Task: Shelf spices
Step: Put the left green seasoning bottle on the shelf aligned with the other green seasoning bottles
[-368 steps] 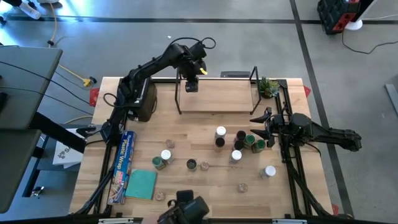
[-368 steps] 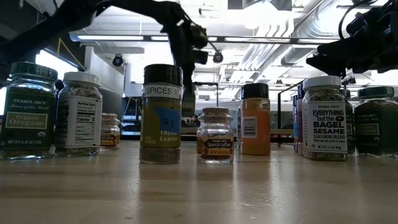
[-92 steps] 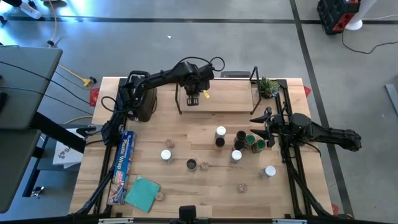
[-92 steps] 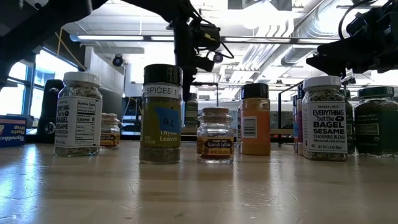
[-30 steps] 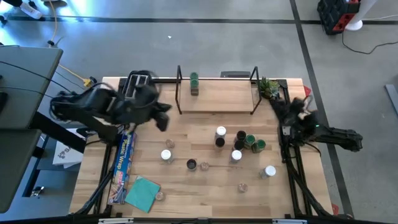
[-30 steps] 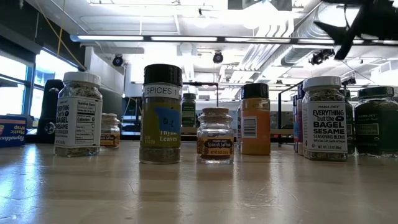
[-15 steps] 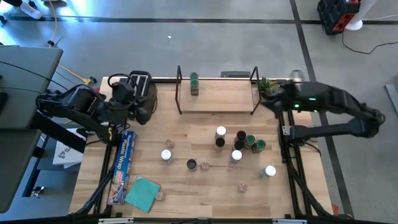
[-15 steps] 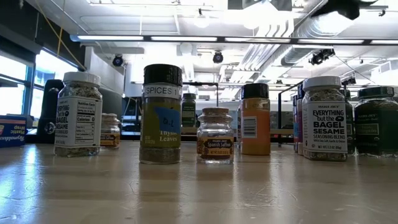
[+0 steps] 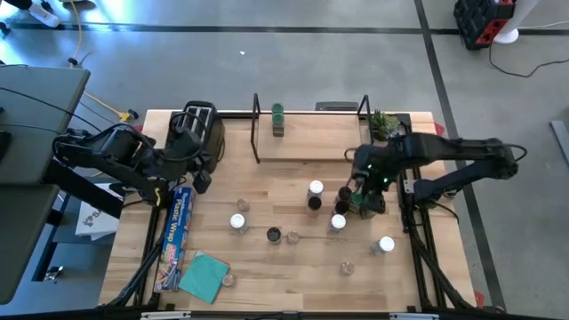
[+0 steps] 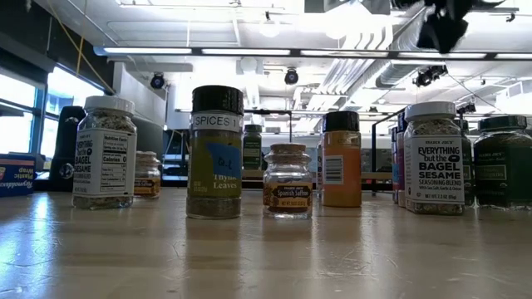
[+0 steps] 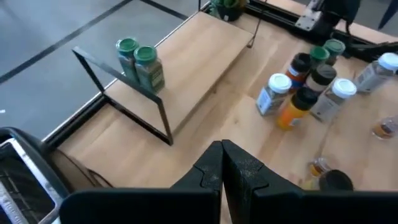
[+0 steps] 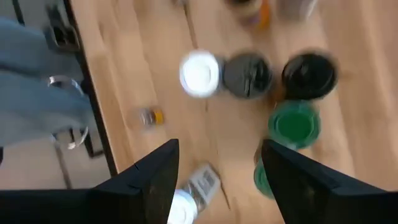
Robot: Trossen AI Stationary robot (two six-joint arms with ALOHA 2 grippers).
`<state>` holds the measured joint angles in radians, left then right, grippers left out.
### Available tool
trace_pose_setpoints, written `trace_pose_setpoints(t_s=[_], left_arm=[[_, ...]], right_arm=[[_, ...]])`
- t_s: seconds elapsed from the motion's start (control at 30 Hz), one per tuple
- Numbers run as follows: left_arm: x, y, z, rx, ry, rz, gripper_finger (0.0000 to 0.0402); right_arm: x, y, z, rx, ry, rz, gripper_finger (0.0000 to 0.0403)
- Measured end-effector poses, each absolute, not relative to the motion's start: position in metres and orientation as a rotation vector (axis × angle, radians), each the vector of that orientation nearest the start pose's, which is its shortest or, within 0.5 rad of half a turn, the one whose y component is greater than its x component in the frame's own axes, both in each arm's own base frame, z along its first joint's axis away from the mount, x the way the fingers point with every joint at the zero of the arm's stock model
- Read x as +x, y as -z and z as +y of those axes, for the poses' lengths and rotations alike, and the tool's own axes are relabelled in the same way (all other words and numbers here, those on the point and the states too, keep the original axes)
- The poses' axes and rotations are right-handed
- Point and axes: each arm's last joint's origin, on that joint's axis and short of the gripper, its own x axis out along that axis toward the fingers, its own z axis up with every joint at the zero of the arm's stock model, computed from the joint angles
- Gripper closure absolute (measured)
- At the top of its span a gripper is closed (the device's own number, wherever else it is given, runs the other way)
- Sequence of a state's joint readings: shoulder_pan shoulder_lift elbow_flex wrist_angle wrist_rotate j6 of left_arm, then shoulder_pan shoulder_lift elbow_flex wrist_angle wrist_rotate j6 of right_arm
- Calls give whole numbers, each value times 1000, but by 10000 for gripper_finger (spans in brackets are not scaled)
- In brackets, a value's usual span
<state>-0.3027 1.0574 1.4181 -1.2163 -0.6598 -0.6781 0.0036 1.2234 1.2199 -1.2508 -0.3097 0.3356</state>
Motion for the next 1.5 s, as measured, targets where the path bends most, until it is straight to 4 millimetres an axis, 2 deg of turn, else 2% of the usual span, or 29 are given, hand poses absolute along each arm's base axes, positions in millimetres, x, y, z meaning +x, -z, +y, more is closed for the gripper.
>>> trace_pose_setpoints(t_s=[0.13,0.33,0.47,0.73,0.83,1.0,1.13,1.2,1.3,1.4,1.5], left_arm=[[158,-408,-30,-263,-602,574,401],[163,-407,-29,-226,-693,531,401],[168,-404,-29,-223,-711,541,401],[181,-398,-32,-247,-731,562,401],[185,-395,-33,-240,-733,575,401],[190,-393,-35,-239,-728,587,401],[193,-393,-36,-249,-720,581,401],[193,-393,-36,-249,-720,583,401],[193,-393,-36,-250,-720,582,401],[193,-393,-36,-252,-718,578,401],[193,-393,-36,-253,-718,576,401]], right_arm=[[201,-297,14,429,6,1369,179],[197,-270,9,319,162,1414,179],[198,-252,7,320,144,1409,174],[201,-232,7,324,144,1376,111],[204,-226,6,304,164,1343,105],[205,-219,5,261,210,1312,124],[201,-213,4,253,216,1338,177],[201,-212,4,260,223,1339,209],[201,-218,5,279,233,1358,211],[202,-243,4,274,240,1366,211],[201,-279,-1,233,317,1363,211]])
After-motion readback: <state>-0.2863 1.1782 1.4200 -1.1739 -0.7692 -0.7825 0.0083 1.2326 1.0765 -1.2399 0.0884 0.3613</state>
